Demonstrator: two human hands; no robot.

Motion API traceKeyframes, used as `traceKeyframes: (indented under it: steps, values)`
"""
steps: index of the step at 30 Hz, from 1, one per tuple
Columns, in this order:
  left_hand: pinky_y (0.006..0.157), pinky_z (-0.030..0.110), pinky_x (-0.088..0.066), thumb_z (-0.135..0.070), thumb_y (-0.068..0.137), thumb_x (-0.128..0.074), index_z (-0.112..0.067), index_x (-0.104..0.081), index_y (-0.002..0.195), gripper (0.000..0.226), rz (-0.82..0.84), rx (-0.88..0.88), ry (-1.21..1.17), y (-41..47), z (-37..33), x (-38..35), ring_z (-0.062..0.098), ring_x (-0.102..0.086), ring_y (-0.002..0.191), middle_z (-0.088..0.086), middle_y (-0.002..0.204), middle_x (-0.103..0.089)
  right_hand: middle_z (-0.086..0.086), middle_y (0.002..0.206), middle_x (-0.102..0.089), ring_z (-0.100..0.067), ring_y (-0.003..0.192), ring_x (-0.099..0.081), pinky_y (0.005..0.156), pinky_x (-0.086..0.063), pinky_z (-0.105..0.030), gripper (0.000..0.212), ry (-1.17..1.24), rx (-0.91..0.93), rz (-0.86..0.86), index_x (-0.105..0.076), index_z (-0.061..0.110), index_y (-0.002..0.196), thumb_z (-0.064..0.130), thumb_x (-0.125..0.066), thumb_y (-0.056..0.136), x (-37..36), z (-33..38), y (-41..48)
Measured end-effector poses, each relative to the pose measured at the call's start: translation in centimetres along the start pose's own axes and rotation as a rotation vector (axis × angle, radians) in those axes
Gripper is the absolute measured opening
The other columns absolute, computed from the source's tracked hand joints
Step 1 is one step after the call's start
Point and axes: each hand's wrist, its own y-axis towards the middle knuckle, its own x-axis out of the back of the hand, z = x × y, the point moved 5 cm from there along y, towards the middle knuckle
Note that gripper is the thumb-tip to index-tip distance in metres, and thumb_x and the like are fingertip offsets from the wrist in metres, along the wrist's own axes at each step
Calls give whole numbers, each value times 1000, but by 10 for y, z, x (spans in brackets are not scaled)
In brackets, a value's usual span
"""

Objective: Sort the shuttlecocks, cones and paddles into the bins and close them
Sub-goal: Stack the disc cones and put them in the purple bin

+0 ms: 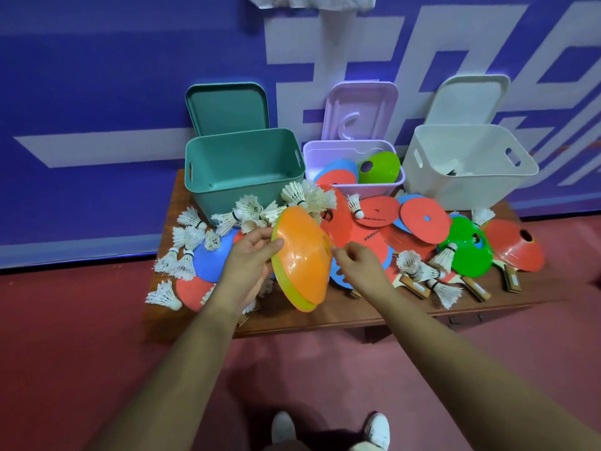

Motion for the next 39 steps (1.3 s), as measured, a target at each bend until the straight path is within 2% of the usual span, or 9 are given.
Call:
traceKeyframes:
  steps: [3, 5, 9, 14, 19, 22, 31, 35, 39]
  values:
    - [74, 30, -58, 3, 92, -56, -6, -62, 101, 14, 8, -1, -28, 6, -1, 4, 19, -68, 88, 6, 94, -73, -7, 107, -64, -20, 89, -61, 75, -50, -33, 50, 124, -131, 34, -58, 15, 114, 59, -56, 89, 1, -13, -3]
    - [77, 31, -58, 2, 92, -56, -6, -62, 103, 15, 17, 3, -52, 10, -2, 5, 20, -68, 95, 8, 100, -72, -4, 121, -61, -19, 102, -62, 87, -52, -38, 71, 297, -298, 92, -52, 20, 129, 72, -56, 81, -4, -22, -7]
    - [80, 32, -59, 5, 92, -53, -4, -60, 107, 18, 25, 22, -131, 25, -4, 1, 20, -68, 95, 12, 104, -69, -14, 116, -67, -30, 100, -68, 85, -57, -46, 67, 824, -535, 242, -60, 16, 126, 67, -60, 82, -20, -31, -11]
    - [71, 29, -59, 9, 94, -49, -5, -60, 105, 21, 20, 74, -90, 44, 1, -15, 22, -67, 90, 12, 102, -69, -9, 104, -72, -23, 94, -69, 94, -54, -45, 41, 1104, -452, 226, -59, 6, 127, 36, -49, 100, -10, -21, 4]
    - [83, 45, -54, 5, 95, -52, -11, -54, 120, 30, -79, 45, 91, 79, -1, -36, 27, -65, 93, 17, 112, -66, -20, 127, -63, -34, 112, -64, 86, -56, -47, 32, 1069, -367, 115, -54, -4, 123, 18, -51, 100, 32, -35, 46]
    - [69, 42, -51, 3, 95, -52, -15, -55, 117, 29, -83, 19, 160, 106, -5, -65, 28, -64, 83, 13, 110, -68, -22, 125, -64, -35, 114, -62, 87, -57, -44, 33, 1031, -370, 87, -55, -5, 126, 13, -52, 99, 57, -40, 78]
    - [78, 44, -53, -2, 84, -63, -21, -51, 117, 40, -223, 36, 321, 226, 10, -150, 28, -66, 84, 20, 106, -66, -14, 96, -68, -21, 80, -65, 64, -58, -32, 13, 947, -278, 57, -60, 1, 105, -2, -49, 97, 154, -55, 212]
    - [83, 43, -54, -27, 68, -69, -24, -48, 121, 57, -259, 93, 357, 273, 25, -177, 27, -66, 90, 14, 109, -65, -22, 96, -64, -26, 73, -60, 63, -51, -37, 25, 743, -224, 0, -55, -3, 118, 3, -55, 94, 185, -58, 267]
    - [89, 43, -52, -32, 69, -72, -21, -51, 111, 48, -303, 161, 451, 327, 50, -190, 24, -64, 92, 7, 105, -66, -14, 103, -68, -29, 85, -66, 76, -55, -48, 26, 568, -187, -106, -64, 14, 106, 17, -62, 80, 206, -65, 321]
